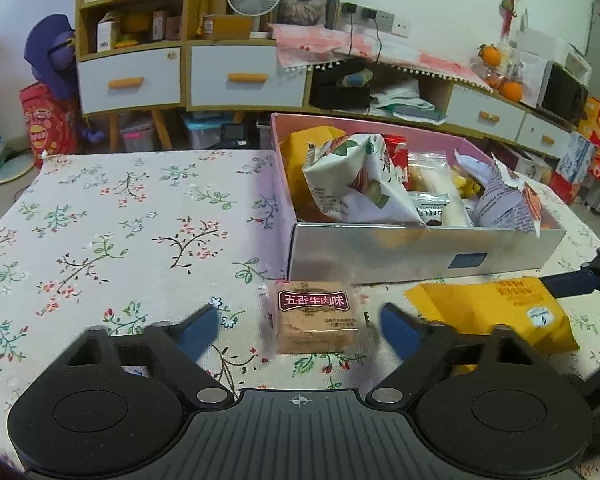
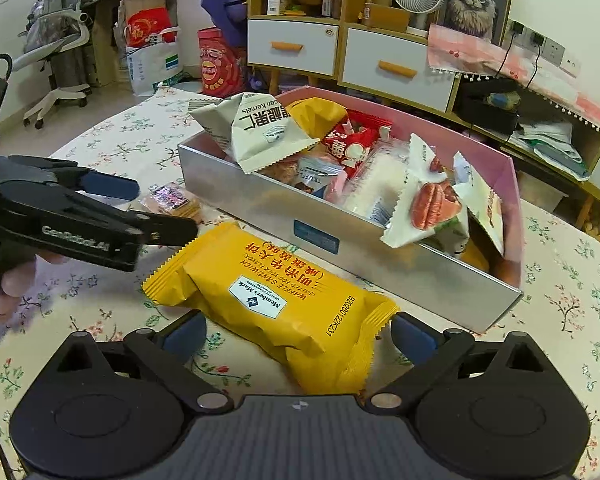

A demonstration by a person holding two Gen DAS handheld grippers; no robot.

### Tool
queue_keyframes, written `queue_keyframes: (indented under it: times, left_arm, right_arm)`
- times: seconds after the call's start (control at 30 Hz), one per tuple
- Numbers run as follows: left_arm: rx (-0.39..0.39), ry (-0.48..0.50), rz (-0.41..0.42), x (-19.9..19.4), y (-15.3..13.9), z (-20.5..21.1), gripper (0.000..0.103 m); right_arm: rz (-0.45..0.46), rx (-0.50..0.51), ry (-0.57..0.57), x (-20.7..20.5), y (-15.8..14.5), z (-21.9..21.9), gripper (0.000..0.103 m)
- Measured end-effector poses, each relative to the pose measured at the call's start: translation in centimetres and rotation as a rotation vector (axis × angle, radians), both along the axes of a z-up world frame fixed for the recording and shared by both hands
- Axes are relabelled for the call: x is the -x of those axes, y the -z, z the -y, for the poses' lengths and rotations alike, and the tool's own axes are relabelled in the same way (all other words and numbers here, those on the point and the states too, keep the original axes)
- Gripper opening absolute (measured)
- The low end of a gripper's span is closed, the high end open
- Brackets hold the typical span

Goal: Organize snacks
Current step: 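Grasp the brown beef cake packet with the left gripper while the right grasps the yellow waffle packet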

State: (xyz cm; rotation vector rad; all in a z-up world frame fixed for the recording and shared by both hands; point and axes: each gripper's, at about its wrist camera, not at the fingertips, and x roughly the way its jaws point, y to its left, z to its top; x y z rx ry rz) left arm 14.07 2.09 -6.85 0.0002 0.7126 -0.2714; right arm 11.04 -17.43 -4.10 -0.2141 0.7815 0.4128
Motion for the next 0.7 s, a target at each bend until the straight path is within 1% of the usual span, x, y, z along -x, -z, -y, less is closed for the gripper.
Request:
queue_keyframes:
  times: [0.03, 0.07, 0.1, 0.2, 0.27, 0.33, 0.53, 0.7]
  left_arm:
    - [-0.014, -0.004, 0.0, 0.0, -0.1, 0.2, 0.069]
    - [-0.023, -0.004, 0.001, 0.0, -0.2, 0.2, 0.063]
    - [-0.027, -0.004, 0.0, 0.1, -0.3, 0.1, 0.055]
    - [-0.025, -0.008, -0.007, 0.2, -0.6, -0.3, 0.044]
    - [-0.021, -0.016, -0.017, 0.2, -0.7, -0.7, 0.042]
    - [-0.02, -0.024, -0.025, 0.2, -0.8, -1.2, 0.042]
    - [-0.02, -0.035, -0.041, 0.3, -1.0, -2.3, 0.04]
    - [-0.024, -0.034, -0.049, 0.6, -1.1, -2.7, 0.039]
  right_arm:
    - [-0.006, -0.003, -0.007, 0.0, -0.1, -0.1, 0.075]
    - [-0.021, -0.009, -0.02, 0.1, -0.3, -0.2, 0.075]
    - [-0.038, -0.018, -0.037, 0.1, -0.4, -0.3, 0.075]
    - [-0.083, -0.054, -0.124, 0.9, -1.1, -1.0, 0.073]
    - [-0.088, -0.044, -0.187, 1.7, -1.4, -1.7, 0.073]
    - [-0.074, -0.019, -0.212, 2.1, -1.6, -2.1, 0.073]
    - [-0.029, 0.025, -0.147, 1.3, -1.5, -1.6, 0.074]
    - [0.004, 0.077, -0.147, 0.4, -0.8, -2.6, 0.074]
